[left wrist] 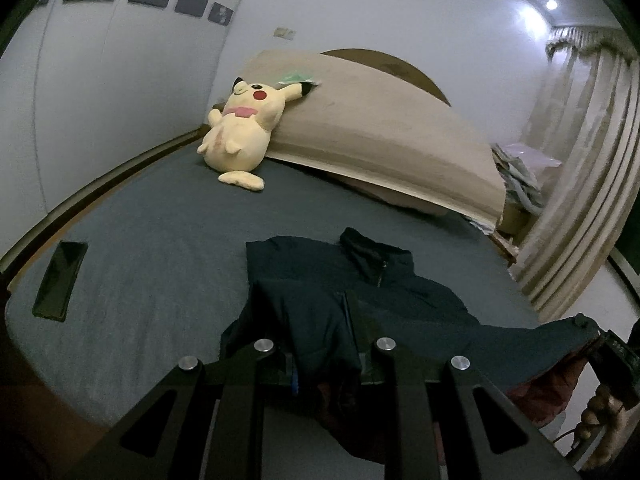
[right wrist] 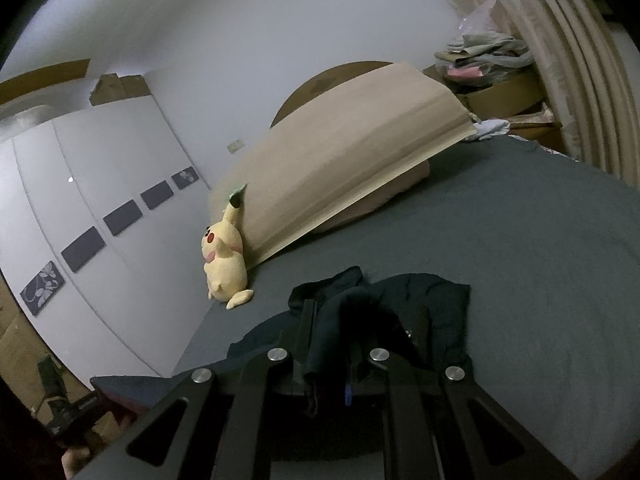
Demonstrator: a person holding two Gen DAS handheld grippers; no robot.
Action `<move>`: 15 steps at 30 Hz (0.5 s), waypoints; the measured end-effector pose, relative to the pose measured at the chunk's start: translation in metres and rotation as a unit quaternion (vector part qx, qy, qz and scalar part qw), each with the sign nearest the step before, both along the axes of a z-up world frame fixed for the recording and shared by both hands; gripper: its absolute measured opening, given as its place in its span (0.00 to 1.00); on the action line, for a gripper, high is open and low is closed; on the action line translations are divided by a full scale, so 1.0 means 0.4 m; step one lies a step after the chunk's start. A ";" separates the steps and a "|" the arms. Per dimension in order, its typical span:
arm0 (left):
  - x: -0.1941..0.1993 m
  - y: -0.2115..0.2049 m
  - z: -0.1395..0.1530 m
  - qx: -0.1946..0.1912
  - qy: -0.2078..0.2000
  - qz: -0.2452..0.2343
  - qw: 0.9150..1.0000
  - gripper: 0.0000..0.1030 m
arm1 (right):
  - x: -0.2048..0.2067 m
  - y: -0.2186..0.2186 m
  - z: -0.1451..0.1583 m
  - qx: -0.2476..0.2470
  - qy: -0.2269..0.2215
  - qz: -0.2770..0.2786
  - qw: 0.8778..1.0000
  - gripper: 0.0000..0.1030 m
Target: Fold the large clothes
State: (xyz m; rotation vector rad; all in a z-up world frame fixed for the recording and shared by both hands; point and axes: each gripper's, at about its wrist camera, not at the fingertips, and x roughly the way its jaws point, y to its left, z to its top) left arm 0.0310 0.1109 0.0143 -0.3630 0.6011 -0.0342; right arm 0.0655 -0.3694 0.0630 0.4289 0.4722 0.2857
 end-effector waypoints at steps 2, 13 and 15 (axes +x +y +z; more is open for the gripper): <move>0.015 0.006 -0.006 0.000 0.007 0.004 1.000 0.18 | 0.014 0.003 -0.001 -0.001 0.002 -0.002 1.000 0.10; 0.064 0.013 -0.021 0.004 0.020 0.008 1.000 0.18 | 0.058 0.007 -0.016 0.000 0.014 -0.008 1.000 0.10; 0.070 0.014 -0.018 0.005 0.019 0.008 1.000 0.18 | 0.064 0.010 -0.014 -0.002 0.015 -0.008 1.000 0.10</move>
